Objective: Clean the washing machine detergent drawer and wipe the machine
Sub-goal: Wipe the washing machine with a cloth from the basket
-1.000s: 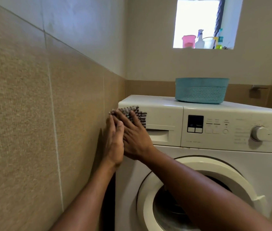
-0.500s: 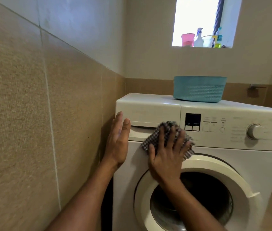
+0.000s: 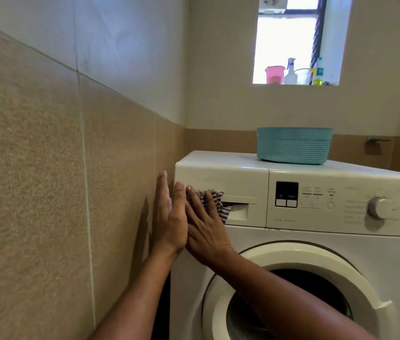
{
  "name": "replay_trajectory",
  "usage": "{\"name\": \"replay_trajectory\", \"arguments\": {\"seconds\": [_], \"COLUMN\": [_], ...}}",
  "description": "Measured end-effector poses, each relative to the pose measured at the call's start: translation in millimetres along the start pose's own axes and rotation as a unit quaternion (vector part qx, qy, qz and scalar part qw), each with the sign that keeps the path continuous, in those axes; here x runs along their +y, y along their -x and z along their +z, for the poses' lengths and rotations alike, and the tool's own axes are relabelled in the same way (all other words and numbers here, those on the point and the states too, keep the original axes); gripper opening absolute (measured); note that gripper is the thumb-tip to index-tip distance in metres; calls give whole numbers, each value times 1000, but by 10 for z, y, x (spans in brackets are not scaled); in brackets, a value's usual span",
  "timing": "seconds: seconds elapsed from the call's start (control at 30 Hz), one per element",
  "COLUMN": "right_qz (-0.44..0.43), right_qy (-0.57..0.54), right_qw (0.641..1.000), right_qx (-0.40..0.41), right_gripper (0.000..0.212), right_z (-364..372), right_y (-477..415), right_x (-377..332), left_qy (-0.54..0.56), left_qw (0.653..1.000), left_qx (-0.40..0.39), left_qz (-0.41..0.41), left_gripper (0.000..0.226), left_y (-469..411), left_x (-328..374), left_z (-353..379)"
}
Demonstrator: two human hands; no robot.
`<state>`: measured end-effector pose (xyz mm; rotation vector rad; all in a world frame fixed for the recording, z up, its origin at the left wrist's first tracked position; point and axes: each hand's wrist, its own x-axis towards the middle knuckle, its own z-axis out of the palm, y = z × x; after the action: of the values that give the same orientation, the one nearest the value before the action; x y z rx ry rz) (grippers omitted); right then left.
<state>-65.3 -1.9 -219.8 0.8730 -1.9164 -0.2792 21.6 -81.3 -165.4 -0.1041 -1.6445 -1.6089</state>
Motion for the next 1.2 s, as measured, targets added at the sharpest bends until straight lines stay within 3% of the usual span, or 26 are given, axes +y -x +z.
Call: {"name": "replay_trajectory", "arguments": {"seconds": [0.13, 0.2, 0.27, 0.37, 0.43, 0.5, 0.6, 0.7, 0.87, 0.93, 1.07, 1.1, 1.13, 1.2], "right_qz": [-166, -181, -86, 78, 48, 113, 145, 170, 334, 321, 100, 85, 114, 250], "right_qy": [57, 79, 109, -1, -76, -115, -103, -37, 9, 12, 18, 32, 36, 9], "right_qw": [984, 980, 989, 991, 981, 965, 975, 983, 942, 947, 995, 996, 993, 968], "right_qx": [24, 13, -48, -106, -175, -208, -133, -60, -25, -2, -15, -19, -21, 2], "right_gripper": [60, 61, 60, 43, 38, 43, 59, 53, 53, 56, 65, 64, 65, 68], "right_z": [160, 148, -90, -543, -602, -716, -680, -592, -632, -542, -356, -361, -360, -330], "right_y": [203, 19, -432, -1169, -1437, -1502, -1100, -579, 192, 549, 1144, 1265, 1382, 1618], "right_x": [48, 39, -14, 160, 321, 587, 754, 1020, 1858, 1818, 1793, 1950, 2080, 2162], "left_qy": [-37, -37, -39, -11, -21, -50, -53, -136, -275, -290, -334, -344, -354, -374], "left_qw": [999, 999, 999, 1000, 999, 997, 996, 984, 938, 931, 898, 886, 876, 860], "left_qx": [3, 5, 7, 9, 9, -1, -50, -88, -171, -171, -206, -221, -233, -249], "left_qz": [-3, -3, 11, 21, 37, 61, 49, 78, 122, 138, 200, 217, 229, 241], "left_gripper": [70, 69, 75, 77, 78, 79, 71, 74, 75, 75, 74, 73, 73, 73], "left_y": [26, -4, -52, -152, -179, -190, -110, -20, 153, 216, 346, 389, 426, 494], "left_x": [38, 17, -15, -4, 14, -3, 11, -24, -61, -26, 83, 109, 128, 159], "left_z": [-34, -43, -53, -64, -58, -26, 46, 109, 245, 421, 950, 1069, 1170, 1341]}}
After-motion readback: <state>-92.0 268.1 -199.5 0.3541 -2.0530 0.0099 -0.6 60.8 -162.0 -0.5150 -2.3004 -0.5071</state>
